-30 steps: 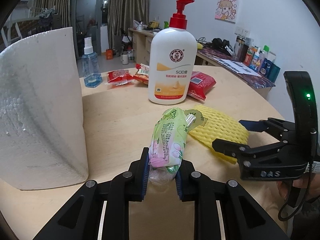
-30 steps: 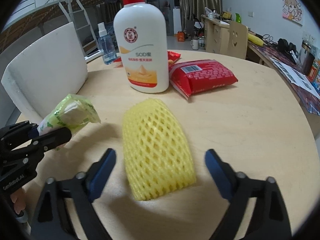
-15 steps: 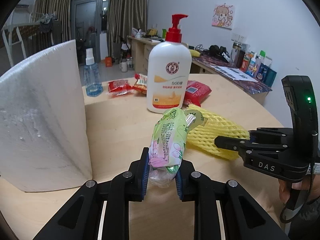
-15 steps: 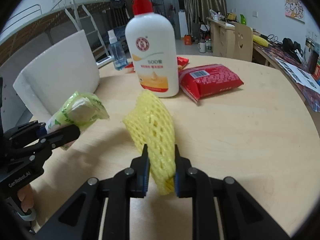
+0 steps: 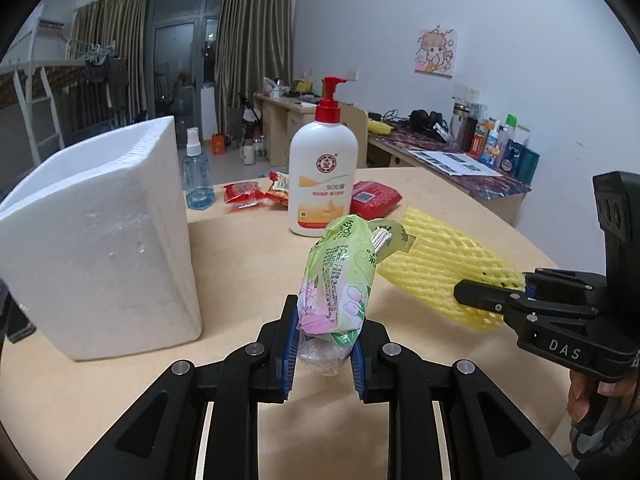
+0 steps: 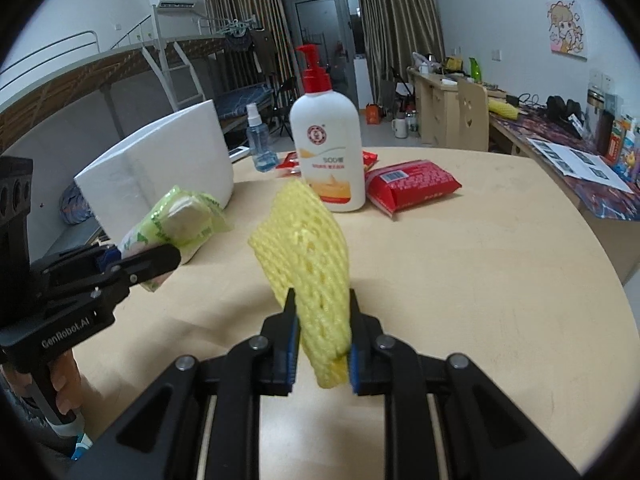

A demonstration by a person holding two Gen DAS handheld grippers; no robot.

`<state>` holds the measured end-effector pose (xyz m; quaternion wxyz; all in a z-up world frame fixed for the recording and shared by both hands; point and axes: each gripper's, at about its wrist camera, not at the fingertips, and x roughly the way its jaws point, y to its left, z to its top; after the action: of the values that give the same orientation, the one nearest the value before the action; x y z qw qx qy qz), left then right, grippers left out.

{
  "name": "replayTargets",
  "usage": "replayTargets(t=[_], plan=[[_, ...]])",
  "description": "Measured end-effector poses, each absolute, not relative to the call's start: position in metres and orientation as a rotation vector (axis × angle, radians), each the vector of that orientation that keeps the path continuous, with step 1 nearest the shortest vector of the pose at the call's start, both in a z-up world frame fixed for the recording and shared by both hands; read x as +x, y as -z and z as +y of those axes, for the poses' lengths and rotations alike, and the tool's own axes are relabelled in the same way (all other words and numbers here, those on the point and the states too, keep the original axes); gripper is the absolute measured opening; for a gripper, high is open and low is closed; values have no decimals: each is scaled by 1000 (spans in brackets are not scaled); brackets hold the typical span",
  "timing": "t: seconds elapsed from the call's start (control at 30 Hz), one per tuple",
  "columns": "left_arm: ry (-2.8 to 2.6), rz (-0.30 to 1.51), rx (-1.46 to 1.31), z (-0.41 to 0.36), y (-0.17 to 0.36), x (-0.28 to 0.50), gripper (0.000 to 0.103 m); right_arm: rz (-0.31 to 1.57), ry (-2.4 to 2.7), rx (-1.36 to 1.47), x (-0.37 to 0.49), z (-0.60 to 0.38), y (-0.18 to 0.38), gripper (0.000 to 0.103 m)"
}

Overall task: Organize soft objects
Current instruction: 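Carry the packet and yellow net over the white foam box with both grippers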

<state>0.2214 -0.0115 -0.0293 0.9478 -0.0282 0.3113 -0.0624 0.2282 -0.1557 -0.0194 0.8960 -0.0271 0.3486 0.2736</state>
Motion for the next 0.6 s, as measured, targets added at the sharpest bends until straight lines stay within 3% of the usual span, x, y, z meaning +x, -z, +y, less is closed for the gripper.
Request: replayTargets(t=[0.6], plan=[[76, 560, -36, -10, 14, 143, 24, 662, -576, -36, 166, -161, 17, 23]])
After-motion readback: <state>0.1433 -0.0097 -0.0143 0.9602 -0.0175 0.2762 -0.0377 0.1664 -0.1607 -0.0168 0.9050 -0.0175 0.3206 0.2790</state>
